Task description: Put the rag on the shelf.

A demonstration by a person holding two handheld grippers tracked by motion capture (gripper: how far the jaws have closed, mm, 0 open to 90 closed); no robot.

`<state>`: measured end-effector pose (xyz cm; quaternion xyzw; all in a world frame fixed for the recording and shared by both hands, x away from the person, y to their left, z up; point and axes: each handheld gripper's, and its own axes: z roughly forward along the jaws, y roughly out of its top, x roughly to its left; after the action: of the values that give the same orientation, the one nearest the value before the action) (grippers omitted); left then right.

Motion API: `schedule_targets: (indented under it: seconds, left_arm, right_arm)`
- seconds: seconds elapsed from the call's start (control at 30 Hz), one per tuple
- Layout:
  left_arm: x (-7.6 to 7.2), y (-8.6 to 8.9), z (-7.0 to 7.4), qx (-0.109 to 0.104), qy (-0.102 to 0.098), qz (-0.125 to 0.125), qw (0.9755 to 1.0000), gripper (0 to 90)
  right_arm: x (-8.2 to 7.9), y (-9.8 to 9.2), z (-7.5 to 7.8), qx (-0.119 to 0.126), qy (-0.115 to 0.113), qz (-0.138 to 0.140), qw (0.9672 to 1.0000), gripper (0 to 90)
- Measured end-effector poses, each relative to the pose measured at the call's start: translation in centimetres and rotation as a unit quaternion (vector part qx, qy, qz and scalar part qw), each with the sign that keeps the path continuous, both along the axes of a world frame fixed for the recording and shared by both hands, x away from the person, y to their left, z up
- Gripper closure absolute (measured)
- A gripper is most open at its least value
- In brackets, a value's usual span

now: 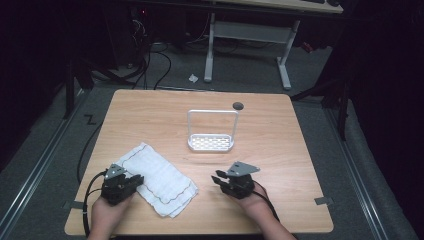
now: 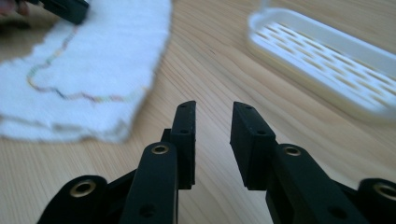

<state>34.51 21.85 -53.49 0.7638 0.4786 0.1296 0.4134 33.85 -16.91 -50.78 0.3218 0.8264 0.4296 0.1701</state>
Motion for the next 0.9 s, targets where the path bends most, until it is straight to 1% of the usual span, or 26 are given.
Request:
schedule_targets:
  seconds: [0.03,0.1,0.13,0.17,0.2,0.23,0.27,0.3,0.33,0.37,0.4,0.43,0.47,0.53,0.6,0.63,0.67,0.7,0.73,0.77,0.8,0.83,0.87,0.9]
  left_arm:
    - [0.0,0.0,0.0,0.000,0.000,0.000,1.0000,80.1]
    - [0.0,0.2,0.0,-0.003,0.003,-0.004,1.0000,80.5]
    - [-0.1,0.3,-0.1,-0.005,0.003,-0.006,1.0000,81.1]
    - [-0.1,0.3,-0.1,-0.005,0.004,-0.007,1.0000,81.1]
    - [-0.1,0.3,-0.1,-0.004,0.003,-0.008,0.9999,81.1]
    - [0.0,0.3,-0.1,-0.002,0.004,-0.010,0.9999,81.1]
    - [0.0,0.3,-0.1,-0.002,0.004,-0.010,0.9999,81.0]
    - [0.0,0.3,-0.1,-0.002,0.004,-0.010,0.9999,80.7]
    - [0.0,0.2,-0.1,-0.002,0.004,-0.011,0.9999,80.1]
    - [-0.1,0.2,-0.1,-0.001,0.002,-0.011,0.9999,79.6]
    - [-0.1,0.2,-0.1,-0.001,0.002,-0.011,0.9999,78.9]
    - [-0.1,0.1,-0.2,-0.005,0.002,-0.010,0.9999,77.5]
    - [-0.1,0.1,-0.2,-0.009,0.003,-0.010,0.9999,75.8]
    - [-0.2,0.0,-0.2,-0.009,0.003,-0.010,0.9999,73.4]
    - [-0.3,-0.4,-0.2,-0.010,0.003,-0.019,0.9998,72.3]
    - [-0.3,-0.4,-0.2,-0.010,0.003,-0.019,0.9998,72.1]
    - [-0.4,-1.0,-0.2,-0.011,0.004,-0.030,0.9995,71.2]
    - [-0.4,-1.0,-0.2,-0.011,0.004,-0.030,0.9995,70.4]
    - [-0.7,-1.9,-0.2,-0.004,0.000,-0.043,0.9991,69.3]
    - [-0.7,-1.9,-0.2,-0.004,0.000,-0.043,0.9991,67.9]
    - [-0.8,-2.4,-0.2,-0.004,0.000,-0.049,0.9988,66.5]
    - [-0.9,-2.9,-0.1,-0.003,-0.001,-0.057,0.9983,66.5]
    - [-1.0,-3.4,-0.1,-0.002,-0.003,-0.066,0.9978,64.8]
    - [-1.2,-3.9,-0.1,0.000,-0.005,-0.075,0.9971,61.5]
  right_arm:
    - [0.0,0.0,0.0,0.000,0.000,0.000,1.0000,72.0]
    - [0.6,2.2,0.3,0.000,0.002,0.014,0.9999,75.1]
    - [1.2,4.2,0.4,0.000,0.014,0.030,0.9995,78.9]
    - [1.2,4.2,0.4,0.000,0.014,0.030,0.9995,78.9]
    - [1.6,5.1,0.3,-0.001,0.018,0.036,0.9992,81.9]
    - [2.3,6.8,-0.1,-0.007,0.032,0.045,0.9985,85.8]
    - [2.6,7.5,-0.4,-0.011,0.038,0.048,0.9980,87.4]
    - [2.6,7.5,-0.4,-0.011,0.038,0.048,0.9980,87.4]
    - [2.9,8.1,-0.7,-0.017,0.043,0.054,0.9975,88.5]
    - [3.1,9.2,-1.5,-0.041,0.048,0.056,0.9964,89.7]
    - [3.1,9.5,-2.0,-0.055,0.048,0.054,0.9958,90.0]
    - [3.0,9.6,-2.3,-0.058,0.048,0.055,0.9957,90.0]
    - [2.9,9.4,-2.3,-0.051,0.051,0.051,0.9961,90.0]
    - [2.4,8.8,-2.4,-0.046,0.054,0.056,0.9959,90.0]
    - [1.5,8.0,-2.5,-0.045,0.053,0.061,0.9957,90.0]
    - [1.0,7.7,-2.5,-0.043,0.056,0.060,0.9957,90.0]
    - [0.5,7.3,-2.5,-0.042,0.058,0.062,0.9955,90.0]
    - [0.5,7.3,-2.5,-0.042,0.058,0.062,0.9955,90.0]
    - [-0.8,6.7,-2.5,-0.044,0.059,0.065,0.9952,90.0]
    - [-1.4,6.4,-2.5,-0.043,0.059,0.065,0.9952,90.0]
    - [-2.1,6.0,-2.5,-0.043,0.059,0.067,0.9952,90.0]
    - [-2.1,6.0,-2.5,-0.043,0.059,0.067,0.9952,90.0]
    - [-2.7,5.7,-2.5,-0.043,0.060,0.066,0.9951,90.0]
    - [-3.8,4.9,-2.6,-0.038,0.063,0.065,0.9952,90.0]
